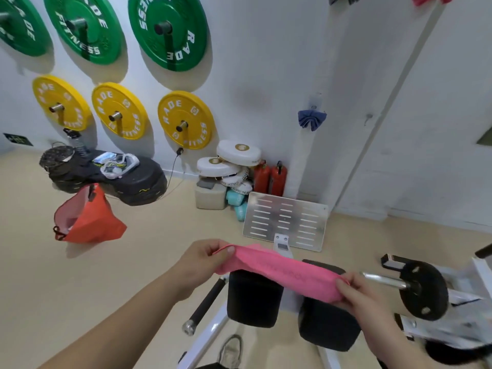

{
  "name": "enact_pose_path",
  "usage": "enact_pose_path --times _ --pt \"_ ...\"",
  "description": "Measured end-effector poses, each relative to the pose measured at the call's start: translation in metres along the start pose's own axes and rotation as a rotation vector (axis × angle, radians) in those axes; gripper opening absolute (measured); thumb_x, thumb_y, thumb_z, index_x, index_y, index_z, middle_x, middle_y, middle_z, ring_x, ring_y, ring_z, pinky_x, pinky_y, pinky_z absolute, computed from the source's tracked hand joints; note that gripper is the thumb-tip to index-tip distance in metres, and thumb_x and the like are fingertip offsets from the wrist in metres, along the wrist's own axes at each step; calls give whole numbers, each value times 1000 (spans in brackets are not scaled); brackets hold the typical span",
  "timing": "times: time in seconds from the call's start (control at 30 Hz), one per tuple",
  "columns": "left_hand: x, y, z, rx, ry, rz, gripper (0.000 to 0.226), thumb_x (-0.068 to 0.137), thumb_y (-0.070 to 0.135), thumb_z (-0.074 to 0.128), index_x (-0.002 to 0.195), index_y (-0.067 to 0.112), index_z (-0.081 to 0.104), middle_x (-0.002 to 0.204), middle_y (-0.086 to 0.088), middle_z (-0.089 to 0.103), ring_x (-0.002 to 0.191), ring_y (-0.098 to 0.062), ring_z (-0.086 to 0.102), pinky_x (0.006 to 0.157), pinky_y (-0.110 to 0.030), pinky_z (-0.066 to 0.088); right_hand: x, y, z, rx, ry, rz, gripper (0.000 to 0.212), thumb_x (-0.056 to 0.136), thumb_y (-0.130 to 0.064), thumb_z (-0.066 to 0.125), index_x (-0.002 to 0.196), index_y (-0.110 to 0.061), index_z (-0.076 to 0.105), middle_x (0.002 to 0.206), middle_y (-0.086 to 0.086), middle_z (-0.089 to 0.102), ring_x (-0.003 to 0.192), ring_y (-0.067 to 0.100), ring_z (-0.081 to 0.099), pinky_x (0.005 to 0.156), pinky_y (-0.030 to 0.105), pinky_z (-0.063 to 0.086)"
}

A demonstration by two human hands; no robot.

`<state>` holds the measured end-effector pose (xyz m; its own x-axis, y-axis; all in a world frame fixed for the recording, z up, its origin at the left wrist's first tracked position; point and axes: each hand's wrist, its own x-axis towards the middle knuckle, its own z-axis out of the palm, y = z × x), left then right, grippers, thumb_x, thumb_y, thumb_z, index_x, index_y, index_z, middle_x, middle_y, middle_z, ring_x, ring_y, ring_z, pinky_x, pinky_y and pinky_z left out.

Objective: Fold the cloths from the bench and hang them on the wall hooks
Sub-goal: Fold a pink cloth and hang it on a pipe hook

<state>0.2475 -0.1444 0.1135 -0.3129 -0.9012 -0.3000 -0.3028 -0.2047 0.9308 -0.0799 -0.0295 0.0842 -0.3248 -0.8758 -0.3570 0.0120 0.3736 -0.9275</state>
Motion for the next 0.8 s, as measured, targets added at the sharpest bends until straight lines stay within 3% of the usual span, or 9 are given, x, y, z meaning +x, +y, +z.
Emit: enact_pose_path --times 0.1,0.23,0.33,0.43,0.5,0.6,0.73,0.8 --pt "-23 -35 -6 86 -40 -49 26 105 22 54 93 20 78 83 -1 73 78 -7 63 81 -30 51 -13 25 0 -119 -75 33 20 100 -4 56 89 13 56 80 15 51 79 24 47 73 36 40" --pt "-38 -59 -7 105 -98 -71 25 103 35 58 101 19 77 94 -21 73 74 -24 64 72 -42 54 -29 39 2 -119 -171 100 30 103 -21 55 95 8 50 77 9 48 73 21 45 59 29 48" --pt "-34 -68 -8 107 -83 -114 31 99 40 63 98 12 77 93 -27 70 67 -20 63 65 -39 51 -29 44 7 -103 -182 119 32 103 -24 54 97 7 48 73 10 43 65 20 42 51 29 42" --pt "-18 -78 -9 88 -40 -197 46 94 46 69 92 0 70 73 -17 64 62 -20 57 60 -36 47 -18 50 14 -116 -125 144 32 102 -24 55 95 7 50 60 5 43 52 17 42 46 24 35" --pt "-1 -84 -7 110 15 -236 45 95 42 69 78 0 64 66 -2 56 61 -14 50 56 -27 40 -7 52 21 -126 -51 155 36 98 -34 62 92 1 55 58 4 47 54 21 45 53 31 39" --pt "37 -83 0 163 35 -262 40 100 38 60 71 10 61 69 1 51 63 -13 45 59 -25 38 23 51 31 -120 39 182 29 93 -41 64 83 -14 61 66 11 54 63 25 50 64 42 43" --pt "105 -79 8 222 5 -302 35 105 31 48 80 14 65 77 2 59 72 -14 51 64 -27 42 83 42 43 -153 143 205 22 102 -29 57 90 -11 63 79 8 67 74 21 58 68 34 45" --pt "141 -80 9 233 5 -318 33 104 29 49 80 11 63 78 1 59 72 -15 51 65 -28 42 118 39 47 -163 206 216 19 102 -26 57 93 -12 65 86 7 71 81 22 63 71 37 48"
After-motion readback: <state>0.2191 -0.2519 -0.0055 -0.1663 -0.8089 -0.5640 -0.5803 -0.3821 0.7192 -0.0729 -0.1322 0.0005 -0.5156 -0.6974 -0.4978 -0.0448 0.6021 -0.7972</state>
